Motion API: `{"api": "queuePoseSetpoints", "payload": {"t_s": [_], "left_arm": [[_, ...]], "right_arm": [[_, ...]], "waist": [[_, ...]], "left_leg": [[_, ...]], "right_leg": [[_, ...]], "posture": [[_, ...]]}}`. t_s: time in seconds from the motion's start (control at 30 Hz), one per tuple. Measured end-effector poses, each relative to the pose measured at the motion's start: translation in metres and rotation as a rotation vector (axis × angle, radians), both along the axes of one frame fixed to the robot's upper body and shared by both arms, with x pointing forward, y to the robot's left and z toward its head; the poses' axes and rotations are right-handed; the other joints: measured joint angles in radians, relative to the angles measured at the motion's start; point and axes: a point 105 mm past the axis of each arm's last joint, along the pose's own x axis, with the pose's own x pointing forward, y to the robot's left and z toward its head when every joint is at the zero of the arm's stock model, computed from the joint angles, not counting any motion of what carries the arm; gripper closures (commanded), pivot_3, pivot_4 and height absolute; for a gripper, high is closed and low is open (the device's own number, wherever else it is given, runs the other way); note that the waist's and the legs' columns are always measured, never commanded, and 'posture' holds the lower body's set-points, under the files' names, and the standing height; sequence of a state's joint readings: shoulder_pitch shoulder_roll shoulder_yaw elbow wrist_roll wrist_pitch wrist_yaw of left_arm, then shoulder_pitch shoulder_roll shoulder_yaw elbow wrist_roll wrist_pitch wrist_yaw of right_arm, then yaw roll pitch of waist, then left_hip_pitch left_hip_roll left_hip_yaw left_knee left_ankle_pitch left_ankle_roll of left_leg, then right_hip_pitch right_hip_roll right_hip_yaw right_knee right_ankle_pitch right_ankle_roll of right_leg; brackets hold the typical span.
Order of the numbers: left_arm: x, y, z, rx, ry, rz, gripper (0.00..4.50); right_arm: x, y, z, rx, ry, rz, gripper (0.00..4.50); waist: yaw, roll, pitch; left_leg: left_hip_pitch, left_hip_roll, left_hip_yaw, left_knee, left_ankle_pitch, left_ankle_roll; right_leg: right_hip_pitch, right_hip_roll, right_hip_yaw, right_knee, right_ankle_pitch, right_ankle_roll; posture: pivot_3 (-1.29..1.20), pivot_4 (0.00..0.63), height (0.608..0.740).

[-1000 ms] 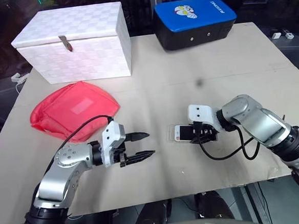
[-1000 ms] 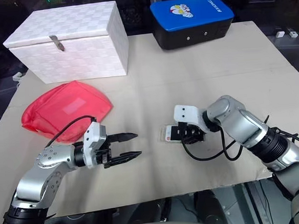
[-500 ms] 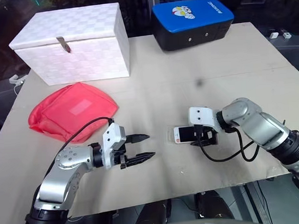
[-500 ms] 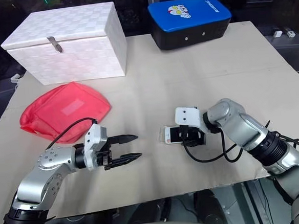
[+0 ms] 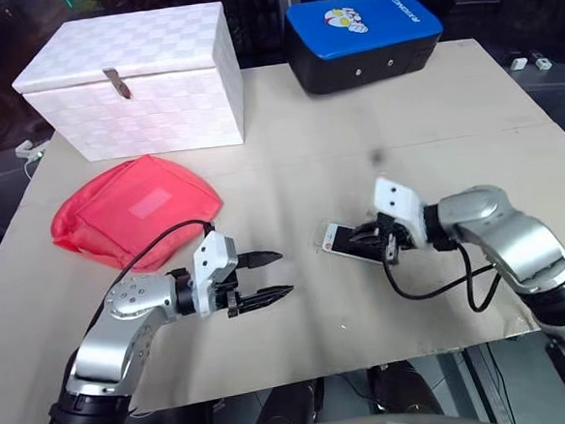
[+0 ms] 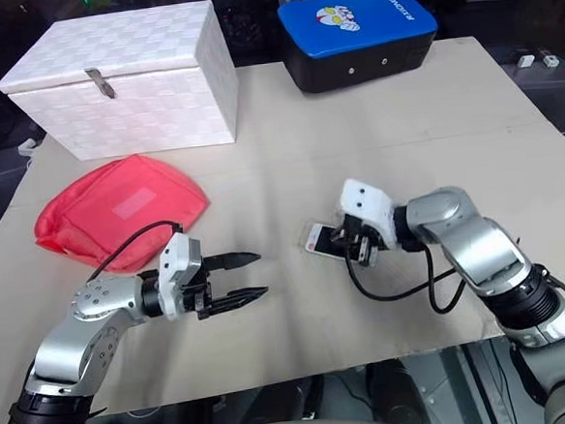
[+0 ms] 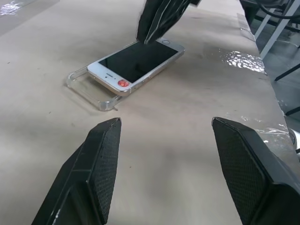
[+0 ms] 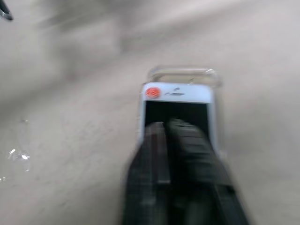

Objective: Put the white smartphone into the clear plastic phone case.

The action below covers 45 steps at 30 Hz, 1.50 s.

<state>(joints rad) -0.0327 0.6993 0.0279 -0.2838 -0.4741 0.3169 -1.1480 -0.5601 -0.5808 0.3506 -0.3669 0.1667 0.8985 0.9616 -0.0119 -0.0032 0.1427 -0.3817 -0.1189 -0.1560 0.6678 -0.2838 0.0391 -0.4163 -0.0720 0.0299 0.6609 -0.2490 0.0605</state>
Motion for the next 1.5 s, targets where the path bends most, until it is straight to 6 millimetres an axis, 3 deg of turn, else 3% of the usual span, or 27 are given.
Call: {"api": "queuePoseSetpoints", "payload": {"t_s": [0.13, 0.27, 0.6, 0.73, 0.83, 0.93, 1.07, 1.17, 1.23, 1.5], "left_arm": [[0.001, 0.001, 0.0, 0.0, -0.001, 0.001, 1.38], [0.002, 0.003, -0.003, 0.002, 0.007, 0.012, 1.38], [0.003, 0.002, -0.004, 0.012, -0.006, 0.02, 1.38], [0.003, -0.001, -0.006, 0.011, -0.002, 0.019, 1.38], [0.003, -0.001, -0.007, 0.01, 0.002, 0.017, 1.38], [0.003, -0.002, -0.006, 0.009, 0.002, 0.015, 1.38], [0.003, -0.002, -0.007, 0.009, 0.004, 0.014, 1.38], [0.003, -0.002, -0.007, 0.009, 0.006, 0.014, 1.38], [0.003, -0.001, -0.008, 0.01, 0.009, 0.015, 1.38], [0.002, 0.0, -0.009, 0.016, 0.014, 0.016, 1.38]], "right_arm": [[0.008, 0.005, -0.005, 0.017, 0.001, -0.034, 4.43], [0.013, 0.009, -0.023, -0.026, 0.01, -0.036, 4.43], [0.042, 0.01, -0.03, -0.116, -0.14, -0.056, 4.43], [0.045, 0.012, -0.03, -0.053, -0.137, -0.082, 4.43], [0.029, 0.016, -0.024, 0.108, -0.018, -0.064, 4.43], [0.012, 0.023, 0.01, 0.244, 0.0, 0.006, 4.43], [-0.007, 0.016, 0.027, 0.223, -0.017, 0.07, 4.43], [-0.025, 0.012, 0.011, 0.146, 0.044, 0.121, 4.43], [-0.035, 0.009, -0.012, 0.072, 0.095, 0.138, 4.43], [-0.031, 0.008, -0.034, 0.016, 0.109, 0.122, 4.43]], "waist": [[0.0, 0.0, 0.0], [0.0, 0.0, 0.0], [0.0, 0.0, -0.001], [0.0, -0.001, -0.001], [0.0, 0.001, 0.0], [-0.003, 0.002, 0.001], [0.002, 0.002, 0.001], [0.004, 0.002, 0.001], [0.002, 0.002, 0.001], [0.002, 0.002, 0.001]], "left_leg": [[0.0, 0.0, 0.0, 0.0, 0.0, 0.0], [0.0, 0.0, 0.0, 0.0, 0.0, 0.0], [0.002, 0.0, 0.0, 0.0, 0.0, 0.0], [0.002, 0.0, 0.0, 0.0, 0.0, 0.0], [0.0, 0.0, -0.001, 0.0, 0.0, 0.0], [-0.001, 0.0, 0.0, 0.0, 0.0, 0.0], [-0.001, 0.0, -0.001, -0.001, 0.0, 0.0], [-0.001, 0.0, 0.0, -0.001, 0.0, 0.0], [-0.001, 0.0, 0.0, -0.001, 0.0, 0.0], [-0.001, 0.0, 0.0, -0.001, 0.0, 0.0]], "right_leg": [[0.0, 0.0, 0.0, 0.0, 0.0, 0.0], [-0.001, 0.0, 0.0, 0.0, 0.0, 0.0], [0.001, 0.001, 0.0, 0.0, 0.0, 0.0], [0.001, 0.001, 0.0, 0.0, 0.0, 0.0], [0.0, 0.001, 0.0, 0.0, 0.0, 0.0], [-0.002, 0.001, 0.001, 0.0, 0.0, 0.0], [-0.002, 0.0, 0.0, 0.0, 0.0, 0.0], [-0.002, 0.0, 0.0, -0.001, 0.0, 0.0], [-0.002, 0.0, 0.0, 0.0, 0.0, 0.0], [-0.002, 0.0, 0.001, 0.0, 0.0, 0.0]], "posture": [[0.0, 0.15, 0.74], [0.0, 0.15, 0.74], [0.0, 0.15, 0.74], [0.0, 0.15, 0.74], [0.0, 0.15, 0.74], [0.0, 0.15, 0.74], [0.0, 0.15, 0.74], [0.0, 0.15, 0.74], [0.0, 0.15, 0.74], [0.0, 0.15, 0.74]]}}
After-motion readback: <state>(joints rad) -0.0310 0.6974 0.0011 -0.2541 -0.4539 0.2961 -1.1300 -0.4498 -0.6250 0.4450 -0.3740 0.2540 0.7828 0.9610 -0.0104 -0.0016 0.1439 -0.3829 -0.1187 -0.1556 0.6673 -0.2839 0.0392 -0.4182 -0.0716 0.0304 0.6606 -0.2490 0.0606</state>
